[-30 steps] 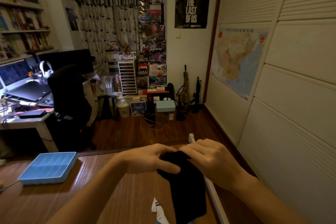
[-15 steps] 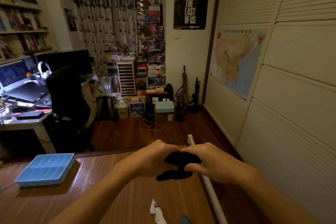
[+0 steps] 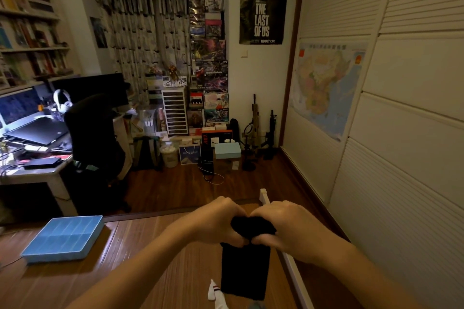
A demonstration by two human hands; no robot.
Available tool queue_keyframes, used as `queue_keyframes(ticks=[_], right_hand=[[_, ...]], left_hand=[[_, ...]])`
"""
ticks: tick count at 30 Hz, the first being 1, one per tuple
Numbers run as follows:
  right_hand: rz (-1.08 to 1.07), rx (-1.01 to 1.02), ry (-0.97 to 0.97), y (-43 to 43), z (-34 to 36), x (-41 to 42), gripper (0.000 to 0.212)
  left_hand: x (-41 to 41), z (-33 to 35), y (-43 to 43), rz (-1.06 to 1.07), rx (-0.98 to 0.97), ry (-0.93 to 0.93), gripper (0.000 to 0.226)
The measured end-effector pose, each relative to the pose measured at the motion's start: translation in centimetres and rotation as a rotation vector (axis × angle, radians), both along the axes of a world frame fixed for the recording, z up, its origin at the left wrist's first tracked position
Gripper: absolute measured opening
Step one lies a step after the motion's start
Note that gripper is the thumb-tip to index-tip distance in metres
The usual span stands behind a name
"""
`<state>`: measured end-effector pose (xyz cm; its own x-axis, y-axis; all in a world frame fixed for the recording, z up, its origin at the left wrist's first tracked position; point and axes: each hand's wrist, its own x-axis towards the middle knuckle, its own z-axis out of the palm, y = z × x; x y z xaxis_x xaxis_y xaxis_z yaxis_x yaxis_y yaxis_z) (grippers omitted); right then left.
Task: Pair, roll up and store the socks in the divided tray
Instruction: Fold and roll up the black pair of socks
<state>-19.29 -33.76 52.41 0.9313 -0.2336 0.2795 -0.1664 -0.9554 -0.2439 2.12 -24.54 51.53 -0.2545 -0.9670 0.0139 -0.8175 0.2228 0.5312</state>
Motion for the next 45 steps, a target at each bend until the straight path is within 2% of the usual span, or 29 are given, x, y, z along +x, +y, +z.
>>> queue_keyframes(ticks=[2,4,6,11,13,14,15,19,22,24,26,28,31,33,35,40,43,45], right_hand=[[-0.002,0.268,0.112,-0.4,0.8,-0.2,0.035],[-0.004,0.300,0.141,-0.6,1.4,-0.3,0.035],[-0.026,0.205,0.100,-0.7,1.5,-0.2,0.034],[0.000,-0.130,0.009,0.1,0.7,0.2,0.030],[0.022,-0.239,0.000,0.4,0.2,0.4,0.038],[0.023,-0.230,0.018,0.4,0.0,0.4,0.038],[0.019,-0.157,0.041,0.3,0.0,0.3,0.036],[-0.015,0.381,0.190,-0.6,0.7,-0.1,0.038],[-0.036,0.473,0.236,-1.0,1.0,-0.2,0.035],[-0.034,0.444,0.241,-1.2,0.8,-0.2,0.032],[-0.041,0.363,0.217,-1.2,0.5,-0.1,0.030],[-0.055,0.247,0.185,-1.1,0.2,0.0,0.029],[-0.044,0.041,0.156,-0.5,-0.3,0.4,0.028],[-0.022,-0.045,0.139,-0.2,-0.7,0.6,0.027],[-0.026,-0.034,0.132,-0.1,-1.0,0.6,0.027],[-0.107,0.254,0.156,-0.5,-0.9,0.6,0.041],[-0.127,0.178,0.159,-0.6,-1.2,0.8,0.038],[-0.135,-0.007,0.161,-0.7,-1.3,0.8,0.027]], left_hand=[[-0.5,-0.5,-0.1,0.005,-0.138,-0.182,0.023],[-1.1,-0.7,-0.1,0.045,-0.232,-0.286,0.028],[-1.3,-0.5,-0.1,0.076,-0.235,-0.252,0.029],[-0.5,0.0,-0.2,0.015,0.078,0.029,0.027],[-0.3,0.2,-0.4,0.018,0.141,0.060,0.026],[-0.3,0.3,-0.4,0.014,0.155,0.048,0.026],[-0.3,0.3,-0.3,0.007,0.158,0.017,0.025],[-1.5,-0.1,0.1,0.038,0.068,-0.222,0.034],[-2.9,-0.2,0.1,0.100,-0.054,-0.408,0.041],[-3.4,-0.3,0.0,0.126,-0.113,-0.469,0.044],[-3.5,-0.3,-0.1,0.147,-0.105,-0.445,0.043],[-3.0,-0.3,0.0,0.153,-0.024,-0.336,0.038],[-1.6,-0.1,-0.2,0.040,0.113,-0.123,0.033],[-1.0,0.1,-0.2,0.010,0.159,-0.056,0.032],[-0.9,-0.1,-0.2,0.032,0.112,-0.089,0.030],[-2.8,-1.2,-0.3,0.154,-0.072,-0.335,0.042],[-3.6,-1.4,-0.6,0.214,-0.193,-0.446,0.049],[-3.7,-1.4,-0.5,0.223,-0.186,-0.431,0.049]])
